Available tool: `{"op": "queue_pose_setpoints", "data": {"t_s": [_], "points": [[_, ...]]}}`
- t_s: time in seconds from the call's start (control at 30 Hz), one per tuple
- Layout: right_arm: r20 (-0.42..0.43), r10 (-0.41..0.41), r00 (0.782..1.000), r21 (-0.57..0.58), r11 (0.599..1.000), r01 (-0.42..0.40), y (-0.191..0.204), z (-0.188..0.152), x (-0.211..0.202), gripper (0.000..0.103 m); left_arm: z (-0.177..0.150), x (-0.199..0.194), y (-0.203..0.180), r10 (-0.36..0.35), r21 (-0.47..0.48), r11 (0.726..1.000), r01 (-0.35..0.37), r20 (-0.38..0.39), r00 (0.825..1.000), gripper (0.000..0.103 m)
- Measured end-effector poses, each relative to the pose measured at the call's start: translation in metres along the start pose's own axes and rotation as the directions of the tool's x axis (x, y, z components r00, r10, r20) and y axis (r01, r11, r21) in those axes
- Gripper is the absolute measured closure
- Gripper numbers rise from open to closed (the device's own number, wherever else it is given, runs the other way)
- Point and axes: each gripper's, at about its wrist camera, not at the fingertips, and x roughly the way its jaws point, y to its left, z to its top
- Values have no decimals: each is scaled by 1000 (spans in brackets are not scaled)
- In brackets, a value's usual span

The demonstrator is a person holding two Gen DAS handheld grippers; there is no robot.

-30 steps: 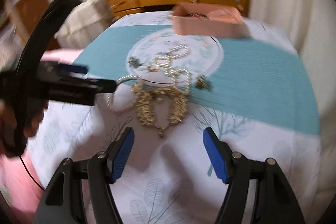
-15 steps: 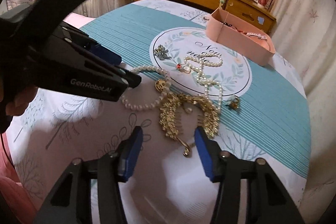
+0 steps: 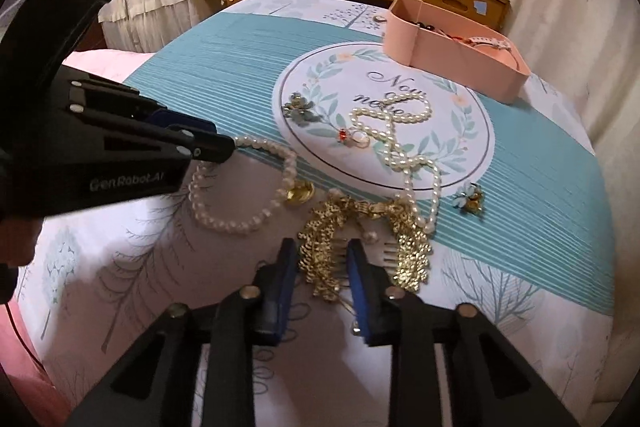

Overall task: Organize jewelry
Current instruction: 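Grasp the gold hair comb with the right tool while the left tool grips the pearl bracelet, then carry the gold comb into the pink tray with the right tool and release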

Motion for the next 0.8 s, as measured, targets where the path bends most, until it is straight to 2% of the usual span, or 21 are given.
{"op": "queue_pose_setpoints", "data": {"t_s": [0.1, 0.17, 0.23, 0.47, 0.57, 0.67, 0.8], "points": [[-7, 15, 1000, 35, 999, -15, -4, 1, 1, 78, 0, 0, 4, -10, -1, 1000, 10, -10, 1000, 90], [-14, 29, 999, 53, 998, -28, -6, 3, 2, 78, 1, 1, 6, -3, -2, 1000, 3, -14, 1000, 96], [-17, 48, 999, 80, 996, -46, -10, 4, 3, 78, 1, -1, 10, -18, -33, 999, 18, -11, 1000, 96], [7, 125, 992, 197, 973, -124, -26, 4, -2, 78, 3, -18, 21, -13, -105, 994, 21, 74, 997, 98], [22, 170, 985, 251, 953, -170, -33, 1, -4, 78, 6, -28, 22, -2, -117, 993, 14, 104, 995, 98], [60, 217, 974, 294, 929, -225, -38, 0, -10, 78, 10, -36, 22, -23, -131, 991, 39, 120, 992, 98], [110, 244, 963, 292, 919, -266, -40, 2, -20, 78, 11, -46, 21, -20, -152, 987, 43, 154, 988, 98]]}}
